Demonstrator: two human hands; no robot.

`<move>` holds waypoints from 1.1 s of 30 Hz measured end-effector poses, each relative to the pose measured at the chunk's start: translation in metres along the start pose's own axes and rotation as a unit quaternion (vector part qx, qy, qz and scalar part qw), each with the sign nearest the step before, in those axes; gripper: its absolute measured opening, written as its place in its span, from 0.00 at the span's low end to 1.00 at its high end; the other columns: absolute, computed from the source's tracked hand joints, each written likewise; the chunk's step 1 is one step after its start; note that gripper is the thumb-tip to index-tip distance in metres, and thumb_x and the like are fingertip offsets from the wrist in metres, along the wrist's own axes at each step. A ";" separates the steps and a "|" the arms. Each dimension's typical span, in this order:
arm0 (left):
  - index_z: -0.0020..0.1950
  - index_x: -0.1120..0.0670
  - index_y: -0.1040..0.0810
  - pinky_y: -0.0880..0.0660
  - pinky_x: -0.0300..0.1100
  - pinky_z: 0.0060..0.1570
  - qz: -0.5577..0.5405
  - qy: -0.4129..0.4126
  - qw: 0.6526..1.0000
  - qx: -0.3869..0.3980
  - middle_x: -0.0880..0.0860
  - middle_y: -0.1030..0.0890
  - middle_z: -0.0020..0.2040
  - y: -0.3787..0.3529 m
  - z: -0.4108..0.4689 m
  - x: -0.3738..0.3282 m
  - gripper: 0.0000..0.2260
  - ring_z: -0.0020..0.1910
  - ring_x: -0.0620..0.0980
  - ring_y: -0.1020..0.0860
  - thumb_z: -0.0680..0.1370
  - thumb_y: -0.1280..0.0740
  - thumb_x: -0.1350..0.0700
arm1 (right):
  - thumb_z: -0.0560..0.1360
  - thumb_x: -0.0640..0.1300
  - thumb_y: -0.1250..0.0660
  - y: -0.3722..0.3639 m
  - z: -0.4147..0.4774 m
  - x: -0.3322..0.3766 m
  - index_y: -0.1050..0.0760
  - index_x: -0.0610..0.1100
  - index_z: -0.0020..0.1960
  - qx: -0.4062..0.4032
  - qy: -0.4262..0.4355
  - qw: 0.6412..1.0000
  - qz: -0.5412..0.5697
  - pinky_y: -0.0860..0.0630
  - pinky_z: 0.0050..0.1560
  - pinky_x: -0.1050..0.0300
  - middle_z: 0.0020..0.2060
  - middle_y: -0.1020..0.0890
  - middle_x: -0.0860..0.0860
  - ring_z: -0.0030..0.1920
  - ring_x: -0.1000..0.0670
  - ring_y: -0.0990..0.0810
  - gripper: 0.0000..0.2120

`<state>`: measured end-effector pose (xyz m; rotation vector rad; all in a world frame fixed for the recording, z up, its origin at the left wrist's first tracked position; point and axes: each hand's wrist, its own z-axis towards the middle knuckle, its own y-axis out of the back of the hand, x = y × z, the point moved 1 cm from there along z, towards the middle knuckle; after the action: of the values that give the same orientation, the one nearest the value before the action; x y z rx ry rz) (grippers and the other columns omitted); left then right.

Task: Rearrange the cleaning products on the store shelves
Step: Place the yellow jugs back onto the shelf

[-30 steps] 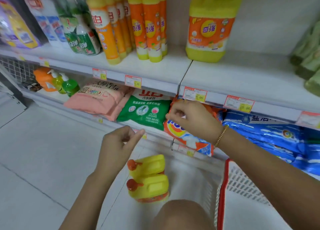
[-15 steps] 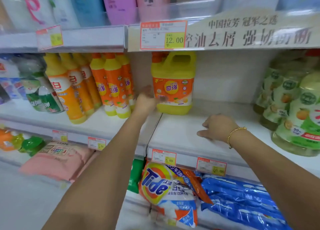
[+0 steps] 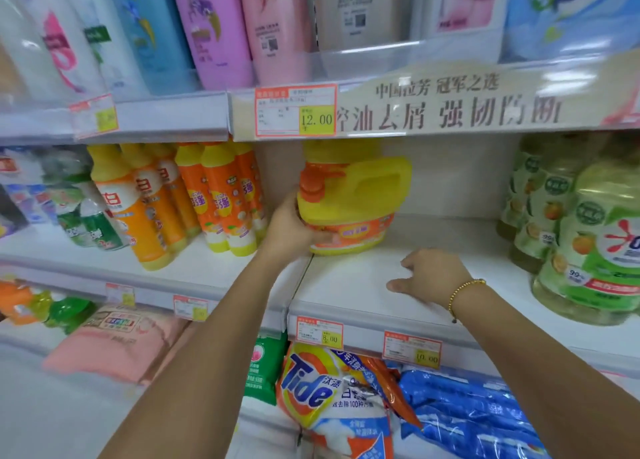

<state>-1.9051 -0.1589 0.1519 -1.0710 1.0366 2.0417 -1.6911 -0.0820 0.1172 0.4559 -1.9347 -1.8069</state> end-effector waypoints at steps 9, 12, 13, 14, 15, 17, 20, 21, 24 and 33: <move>0.52 0.44 0.26 0.24 0.36 0.45 0.040 -0.099 0.994 -0.007 0.40 0.19 0.47 -0.007 -0.106 -0.047 0.25 0.47 0.40 0.21 0.60 0.21 0.57 | 0.65 0.33 0.24 -0.004 -0.070 -0.007 0.23 0.40 0.53 -0.110 0.040 0.820 0.560 0.27 0.39 0.71 0.43 0.18 0.50 0.36 0.66 0.21 0.18; 0.54 0.47 0.26 0.24 0.37 0.47 0.043 -0.088 0.995 0.018 0.39 0.20 0.48 0.000 -0.122 -0.073 0.27 0.48 0.41 0.21 0.60 0.19 0.58 | 0.66 0.35 0.24 0.009 -0.096 -0.011 0.22 0.39 0.55 -0.137 0.088 0.829 0.535 0.29 0.42 0.76 0.44 0.18 0.53 0.45 0.63 0.20 0.18; 0.56 0.48 0.26 0.23 0.38 0.48 0.026 -0.078 0.996 0.016 0.41 0.19 0.49 0.003 -0.127 -0.082 0.28 0.50 0.42 0.21 0.60 0.18 0.58 | 0.67 0.35 0.25 0.017 -0.106 -0.012 0.23 0.42 0.56 -0.139 0.111 0.817 0.549 0.27 0.48 0.73 0.46 0.17 0.54 0.48 0.60 0.20 0.19; 0.57 0.48 0.26 0.22 0.40 0.49 0.002 -0.068 0.998 0.010 0.43 0.18 0.51 0.006 -0.133 -0.092 0.30 0.52 0.44 0.20 0.59 0.18 0.58 | 0.68 0.36 0.25 0.027 -0.116 -0.012 0.23 0.45 0.58 -0.144 0.134 0.799 0.569 0.26 0.53 0.69 0.48 0.17 0.56 0.51 0.58 0.20 0.20; 0.58 0.49 0.26 0.21 0.42 0.49 -0.026 -0.056 0.998 0.000 0.46 0.18 0.52 0.008 -0.139 -0.101 0.31 0.53 0.47 0.19 0.59 0.18 0.57 | 0.68 0.37 0.26 0.038 -0.128 -0.010 0.24 0.49 0.60 -0.150 0.159 0.778 0.589 0.26 0.55 0.65 0.49 0.16 0.58 0.52 0.58 0.20 0.22; 0.58 0.50 0.26 0.19 0.45 0.46 -0.089 -0.025 0.995 -0.026 0.52 0.17 0.54 0.011 -0.153 -0.118 0.32 0.53 0.54 0.19 0.58 0.17 0.56 | 0.70 0.39 0.28 0.058 -0.147 -0.004 0.26 0.54 0.63 -0.162 0.195 0.737 0.626 0.24 0.55 0.64 0.50 0.16 0.59 0.53 0.60 0.19 0.24; 0.60 0.51 0.25 0.20 0.52 0.51 -0.174 0.011 0.982 -0.069 0.52 0.17 0.55 0.014 -0.172 -0.138 0.34 0.54 0.55 0.19 0.56 0.18 0.50 | 0.69 0.45 0.27 0.070 -0.183 0.007 0.32 0.55 0.69 -0.216 0.194 0.740 0.607 0.24 0.57 0.62 0.58 0.21 0.59 0.57 0.61 0.22 0.31; 0.60 0.50 0.25 0.21 0.53 0.51 -0.203 0.023 0.976 -0.081 0.52 0.17 0.56 0.015 -0.178 -0.143 0.34 0.56 0.55 0.19 0.57 0.18 0.50 | 0.68 0.49 0.27 0.067 -0.196 0.010 0.35 0.55 0.72 -0.266 0.195 0.781 0.530 0.26 0.60 0.61 0.63 0.24 0.58 0.62 0.59 0.25 0.34; 0.61 0.51 0.25 0.20 0.44 0.39 -0.288 0.042 0.951 -0.109 0.51 0.17 0.55 0.012 -0.196 -0.163 0.30 0.51 0.52 0.17 0.60 0.22 0.56 | 0.68 0.56 0.29 0.038 -0.225 0.024 0.41 0.52 0.75 -0.416 0.270 0.839 0.225 0.36 0.70 0.53 0.74 0.39 0.49 0.74 0.48 0.40 0.39; 0.67 0.54 0.26 0.19 0.44 0.39 -0.392 0.058 0.917 -0.053 0.55 0.16 0.54 0.018 -0.219 -0.204 0.28 0.48 0.52 0.16 0.67 0.28 0.51 | 0.82 0.41 0.43 0.059 -0.241 0.024 0.33 0.54 0.68 -0.641 0.356 0.680 -0.009 0.42 0.73 0.50 0.68 0.32 0.50 0.72 0.48 0.37 0.16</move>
<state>-1.7344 -0.3837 0.2527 -1.3911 0.4223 1.3933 -1.5796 -0.2932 0.1878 0.5016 0.0608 -2.0247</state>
